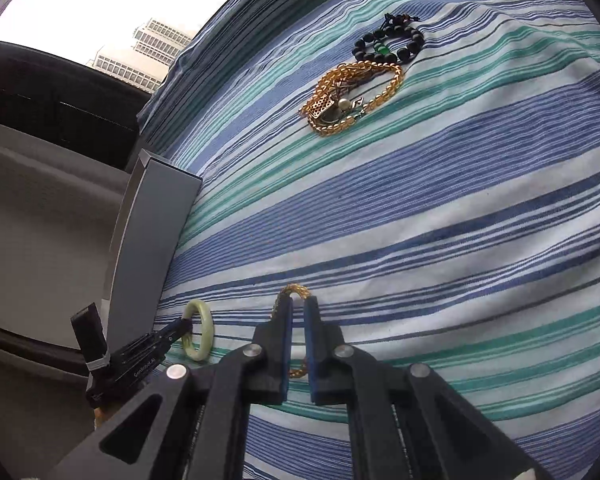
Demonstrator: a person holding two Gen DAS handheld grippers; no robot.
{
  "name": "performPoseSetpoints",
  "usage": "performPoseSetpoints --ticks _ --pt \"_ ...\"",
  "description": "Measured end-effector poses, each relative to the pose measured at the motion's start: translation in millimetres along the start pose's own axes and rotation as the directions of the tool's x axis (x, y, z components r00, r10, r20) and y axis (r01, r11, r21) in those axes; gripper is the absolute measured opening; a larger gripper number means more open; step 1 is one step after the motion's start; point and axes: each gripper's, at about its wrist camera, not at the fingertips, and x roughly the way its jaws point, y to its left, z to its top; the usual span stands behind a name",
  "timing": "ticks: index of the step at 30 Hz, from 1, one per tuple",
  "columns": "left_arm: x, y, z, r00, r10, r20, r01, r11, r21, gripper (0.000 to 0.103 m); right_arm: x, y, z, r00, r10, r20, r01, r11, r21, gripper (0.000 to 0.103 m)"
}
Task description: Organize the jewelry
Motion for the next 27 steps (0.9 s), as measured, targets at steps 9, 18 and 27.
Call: performPoseSetpoints --ticks 9,18,27 --pt "0 0 1 1.0 -0.009 -0.012 0.009 1.0 0.004 0.014 -11 -15 -1 0.986 -0.14 0.086 0.141 0.99 -0.004 0.039" --pt "-21 16 0 0.997 -0.072 0.004 0.072 0.997 -0.04 0.055 -54 -21 -10 0.973 -0.175 0.147 0.18 0.983 -0.021 0.043" --pt "-2 -3 -5 0.998 -0.026 -0.054 0.027 0.999 0.017 0.052 -54 7 -46 0.961 -0.224 0.163 0.246 0.96 -0.13 0.043"
